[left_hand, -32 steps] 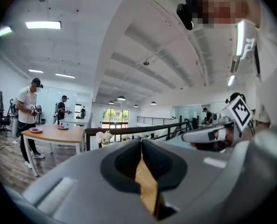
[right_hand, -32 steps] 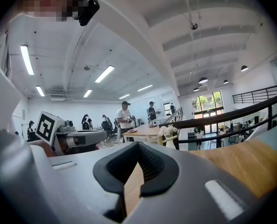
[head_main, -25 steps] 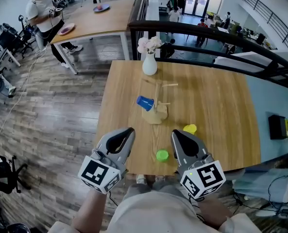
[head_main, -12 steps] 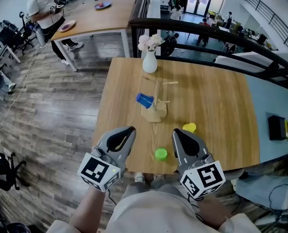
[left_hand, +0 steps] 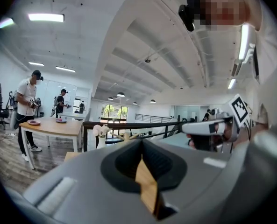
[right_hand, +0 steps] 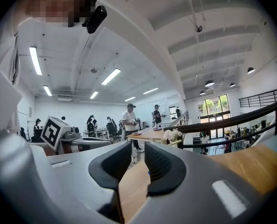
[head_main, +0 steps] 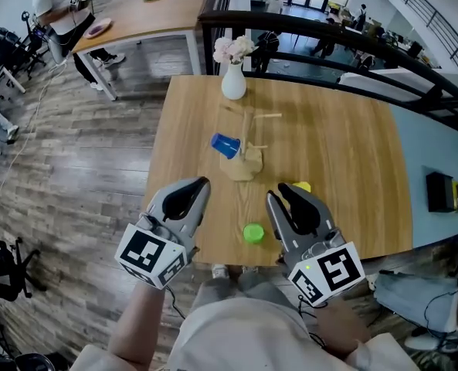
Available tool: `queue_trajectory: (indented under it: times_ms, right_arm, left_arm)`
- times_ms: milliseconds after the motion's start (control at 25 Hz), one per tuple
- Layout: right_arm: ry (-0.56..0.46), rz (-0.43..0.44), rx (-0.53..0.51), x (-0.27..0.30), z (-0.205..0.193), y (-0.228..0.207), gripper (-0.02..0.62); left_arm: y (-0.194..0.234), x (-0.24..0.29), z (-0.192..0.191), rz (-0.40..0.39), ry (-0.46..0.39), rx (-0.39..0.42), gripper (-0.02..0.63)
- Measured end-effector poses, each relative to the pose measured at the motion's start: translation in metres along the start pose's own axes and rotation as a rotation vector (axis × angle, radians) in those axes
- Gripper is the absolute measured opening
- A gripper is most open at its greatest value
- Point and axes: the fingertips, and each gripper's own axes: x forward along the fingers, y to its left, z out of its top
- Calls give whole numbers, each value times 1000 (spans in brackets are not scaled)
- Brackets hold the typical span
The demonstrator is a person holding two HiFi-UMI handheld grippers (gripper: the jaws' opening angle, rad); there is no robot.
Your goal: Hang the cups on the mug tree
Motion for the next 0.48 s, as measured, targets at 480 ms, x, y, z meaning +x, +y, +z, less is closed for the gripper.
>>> queue_trajectory:
  times_ms: [480]
  right_arm:
    - [135,-9,19,15,-72,-16,148]
  left_arm:
    - [-4,40,-47,-54,62,20,2]
